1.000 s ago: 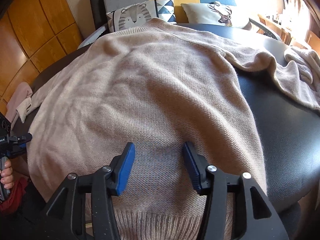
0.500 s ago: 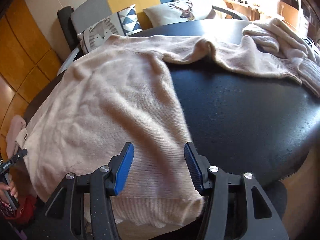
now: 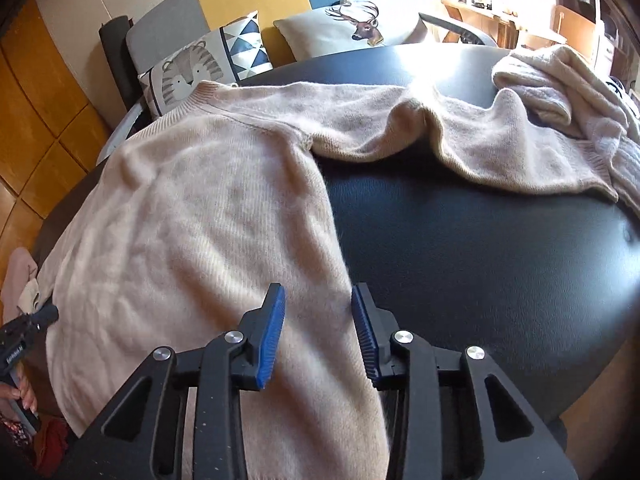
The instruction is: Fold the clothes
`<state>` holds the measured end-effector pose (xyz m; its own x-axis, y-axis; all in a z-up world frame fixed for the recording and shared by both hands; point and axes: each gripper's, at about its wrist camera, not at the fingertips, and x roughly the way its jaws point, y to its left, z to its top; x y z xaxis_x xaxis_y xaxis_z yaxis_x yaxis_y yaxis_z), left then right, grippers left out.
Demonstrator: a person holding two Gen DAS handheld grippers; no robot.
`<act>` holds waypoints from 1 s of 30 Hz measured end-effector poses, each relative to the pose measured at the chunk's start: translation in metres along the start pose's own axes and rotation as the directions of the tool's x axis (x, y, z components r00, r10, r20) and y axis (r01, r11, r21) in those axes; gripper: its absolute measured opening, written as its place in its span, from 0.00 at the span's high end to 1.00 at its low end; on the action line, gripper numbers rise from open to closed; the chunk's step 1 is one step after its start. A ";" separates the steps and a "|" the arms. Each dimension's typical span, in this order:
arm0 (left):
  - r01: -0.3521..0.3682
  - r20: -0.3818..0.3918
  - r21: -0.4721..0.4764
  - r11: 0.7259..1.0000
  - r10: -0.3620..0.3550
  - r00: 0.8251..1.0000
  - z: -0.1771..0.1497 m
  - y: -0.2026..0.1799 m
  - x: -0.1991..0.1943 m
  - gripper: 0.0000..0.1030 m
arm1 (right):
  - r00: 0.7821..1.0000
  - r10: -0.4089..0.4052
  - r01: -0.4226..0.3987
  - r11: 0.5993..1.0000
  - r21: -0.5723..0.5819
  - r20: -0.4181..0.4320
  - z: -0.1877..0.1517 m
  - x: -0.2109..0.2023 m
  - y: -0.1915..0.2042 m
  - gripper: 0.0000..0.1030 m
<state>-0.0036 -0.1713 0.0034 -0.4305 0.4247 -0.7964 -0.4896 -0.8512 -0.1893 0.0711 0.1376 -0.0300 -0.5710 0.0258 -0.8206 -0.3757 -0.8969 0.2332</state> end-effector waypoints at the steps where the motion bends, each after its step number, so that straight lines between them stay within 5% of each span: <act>1: -0.003 -0.023 0.007 1.000 0.003 1.000 -0.004 -0.001 0.007 0.94 | 1.000 0.009 -0.009 1.000 0.000 -0.002 0.005 0.004 0.000 0.64; 4: 0.020 -0.033 -0.001 1.000 -0.020 0.999 -0.018 0.002 0.015 0.94 | 0.999 0.015 -0.015 1.000 -0.001 -0.029 0.018 0.020 -0.001 0.64; 8: 0.056 -0.013 -0.025 0.998 -0.057 0.998 -0.030 0.010 0.012 0.94 | 0.998 0.019 -0.020 1.000 -0.015 -0.051 0.024 0.029 0.002 0.90; 12: 0.100 0.003 -0.080 0.992 -0.100 0.995 -0.034 0.020 0.011 0.94 | 0.998 -0.045 0.042 0.995 -0.089 -0.034 0.025 0.026 0.011 0.97; 14: 0.102 0.003 -0.080 0.992 -0.102 0.995 -0.035 0.021 0.011 0.94 | 0.993 -0.118 0.118 0.988 -0.101 0.007 0.030 0.020 0.007 0.97; 22: 0.082 0.013 -0.040 0.996 -0.082 0.997 -0.038 0.019 0.009 0.94 | 0.986 -0.165 0.165 0.980 -0.110 0.012 0.028 0.029 -0.007 0.97; 30: 0.095 0.028 -0.051 0.994 -0.094 0.995 -0.040 0.020 0.009 0.94 | 0.995 0.025 -0.021 0.999 -0.046 0.094 0.022 -0.017 0.001 0.89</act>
<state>0.0134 -0.1968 -0.0306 -0.4040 0.5110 -0.7587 -0.4888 -0.8217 -0.2931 0.0642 0.1466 -0.0045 -0.6465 0.0448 -0.7616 -0.3299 -0.9165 0.2261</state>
